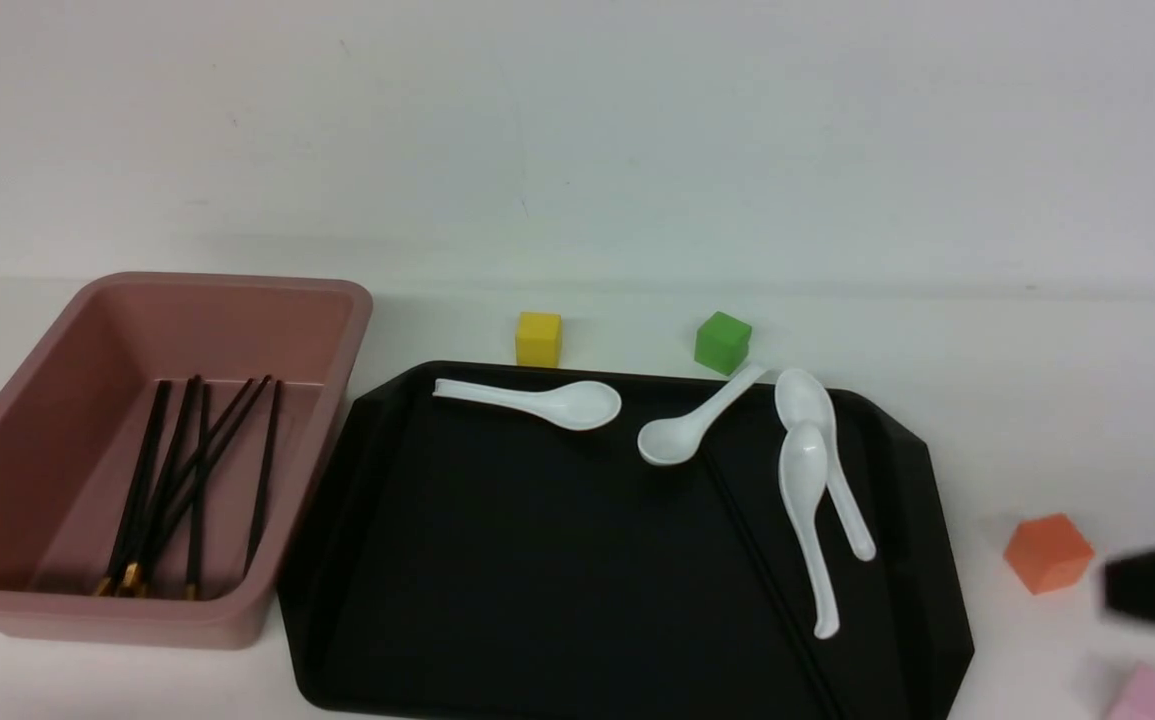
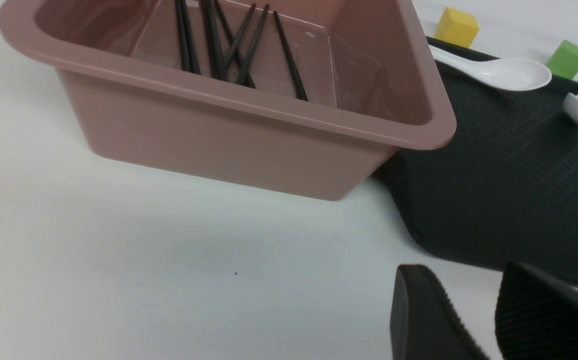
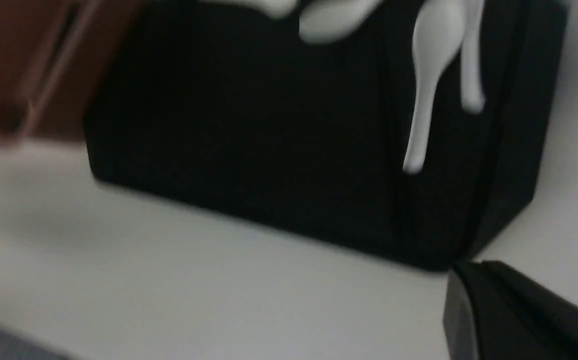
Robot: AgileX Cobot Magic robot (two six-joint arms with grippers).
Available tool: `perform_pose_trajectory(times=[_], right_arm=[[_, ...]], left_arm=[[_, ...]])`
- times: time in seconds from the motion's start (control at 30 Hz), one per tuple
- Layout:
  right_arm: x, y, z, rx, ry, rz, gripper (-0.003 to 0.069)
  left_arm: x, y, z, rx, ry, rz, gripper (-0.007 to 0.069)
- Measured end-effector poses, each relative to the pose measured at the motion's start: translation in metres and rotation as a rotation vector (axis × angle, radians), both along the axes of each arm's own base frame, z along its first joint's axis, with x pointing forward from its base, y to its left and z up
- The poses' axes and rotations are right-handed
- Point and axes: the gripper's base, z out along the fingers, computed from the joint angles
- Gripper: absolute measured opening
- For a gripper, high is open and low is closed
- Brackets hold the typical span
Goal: On white tablecloth take chopsticks from black tray and put them in box.
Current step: 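Move the gripper over the chopsticks on the black tray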
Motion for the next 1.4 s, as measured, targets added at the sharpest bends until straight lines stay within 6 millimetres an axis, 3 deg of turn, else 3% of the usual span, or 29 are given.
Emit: perform_pose_trajectory(times=[0.03, 0.07, 0.17, 0.4, 0.53, 0.67, 0.77, 0.93, 1.23, 1.4], right_arm=[[0.002, 0.001, -0.002, 0.002, 0.020, 0.021, -0.0001], [0.019, 0.006, -0.019, 0.027, 0.151, 0.098, 0.0002], [0.043, 0.016, -0.046, 0.108, 0.301, 0.203, 0.0023], [0.076, 0.056, -0.080, 0.101, 0.432, 0.355, 0.0188], [0.085, 0.074, -0.087, -0.078, 0.452, 0.316, 0.0237], [0.091, 0.091, -0.085, -0.281, 0.358, 0.232, 0.0246], [0.091, 0.101, -0.084, -0.337, 0.314, 0.200, 0.0250], [0.090, 0.124, -0.102, -0.436, 0.288, 0.189, 0.0272], [0.105, 0.129, -0.146, -0.482, 0.321, 0.156, 0.0313], [0.107, 0.130, -0.148, -0.486, 0.323, 0.153, 0.0316]], left_arm=[[0.000, 0.000, 0.000, 0.000, 0.000, 0.000, 0.0238], [0.000, 0.000, 0.000, 0.000, 0.000, 0.000, 0.0238], [0.000, 0.000, 0.000, 0.000, 0.000, 0.000, 0.0238], [0.000, 0.000, 0.000, 0.000, 0.000, 0.000, 0.0238], [0.000, 0.000, 0.000, 0.000, 0.000, 0.000, 0.0238], [0.000, 0.000, 0.000, 0.000, 0.000, 0.000, 0.0238], [0.000, 0.000, 0.000, 0.000, 0.000, 0.000, 0.0238], [0.000, 0.000, 0.000, 0.000, 0.000, 0.000, 0.0237], [0.000, 0.000, 0.000, 0.000, 0.000, 0.000, 0.0238], [0.000, 0.000, 0.000, 0.000, 0.000, 0.000, 0.0238]])
